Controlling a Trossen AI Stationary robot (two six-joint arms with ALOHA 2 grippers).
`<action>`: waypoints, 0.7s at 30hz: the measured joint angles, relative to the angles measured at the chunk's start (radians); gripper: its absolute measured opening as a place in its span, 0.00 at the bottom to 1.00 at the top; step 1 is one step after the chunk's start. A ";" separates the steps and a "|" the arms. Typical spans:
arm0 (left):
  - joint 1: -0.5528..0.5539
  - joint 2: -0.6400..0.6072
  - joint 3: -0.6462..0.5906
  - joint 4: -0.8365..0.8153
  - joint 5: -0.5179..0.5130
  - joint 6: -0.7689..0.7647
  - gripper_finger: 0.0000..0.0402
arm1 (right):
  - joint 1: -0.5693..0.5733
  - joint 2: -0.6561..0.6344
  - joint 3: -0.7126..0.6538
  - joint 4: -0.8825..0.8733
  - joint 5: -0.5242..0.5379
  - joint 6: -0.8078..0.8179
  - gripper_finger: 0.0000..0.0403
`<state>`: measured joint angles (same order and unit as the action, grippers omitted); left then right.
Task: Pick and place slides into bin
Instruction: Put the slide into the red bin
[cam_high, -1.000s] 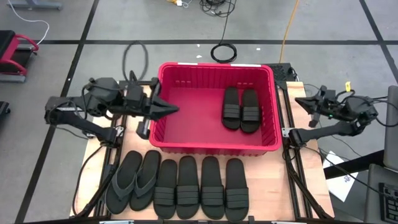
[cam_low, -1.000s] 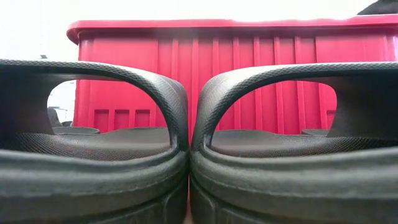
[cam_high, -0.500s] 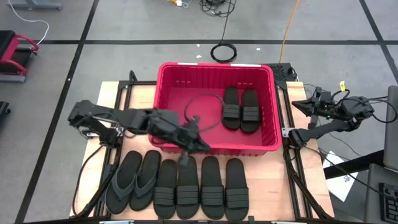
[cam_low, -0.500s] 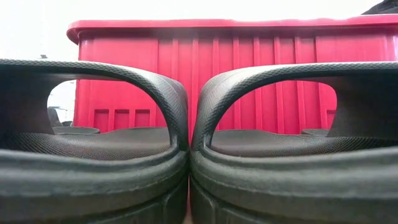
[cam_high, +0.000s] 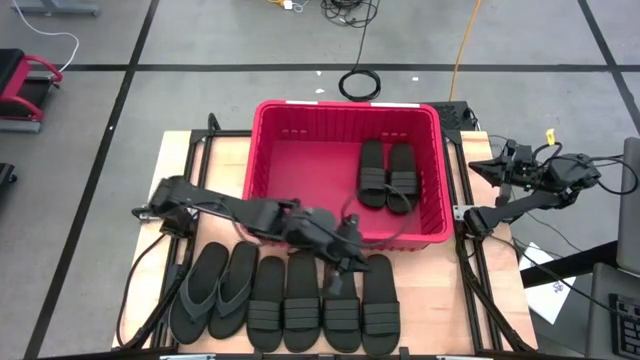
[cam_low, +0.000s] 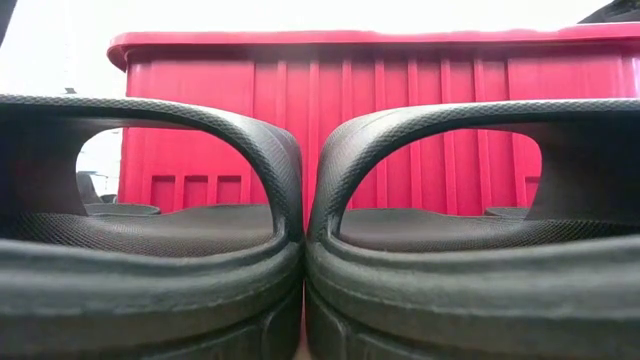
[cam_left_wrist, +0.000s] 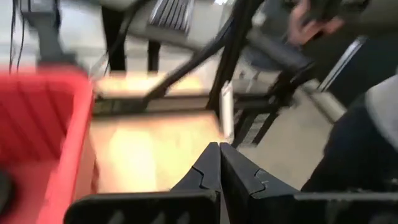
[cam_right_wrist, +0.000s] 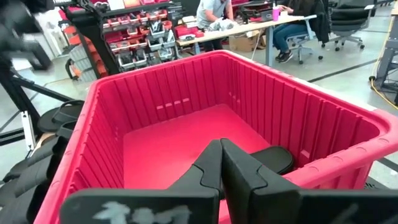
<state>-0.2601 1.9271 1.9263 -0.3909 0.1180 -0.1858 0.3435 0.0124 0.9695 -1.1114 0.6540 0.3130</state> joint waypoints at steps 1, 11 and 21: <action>0.007 0.018 0.001 -0.012 0.000 -0.009 0.01 | 0.000 0.000 0.000 0.000 0.000 0.001 0.00; 0.000 0.070 0.008 -0.010 0.012 0.010 0.03 | 0.000 0.000 0.001 -0.003 -0.001 0.090 0.00; -0.007 0.099 0.008 -0.007 0.067 -0.015 0.28 | 0.000 0.000 0.000 -0.118 -0.006 0.227 0.00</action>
<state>-0.2673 2.0263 1.9347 -0.3975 0.1846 -0.2003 0.3435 0.0120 0.9699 -1.2299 0.6485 0.5405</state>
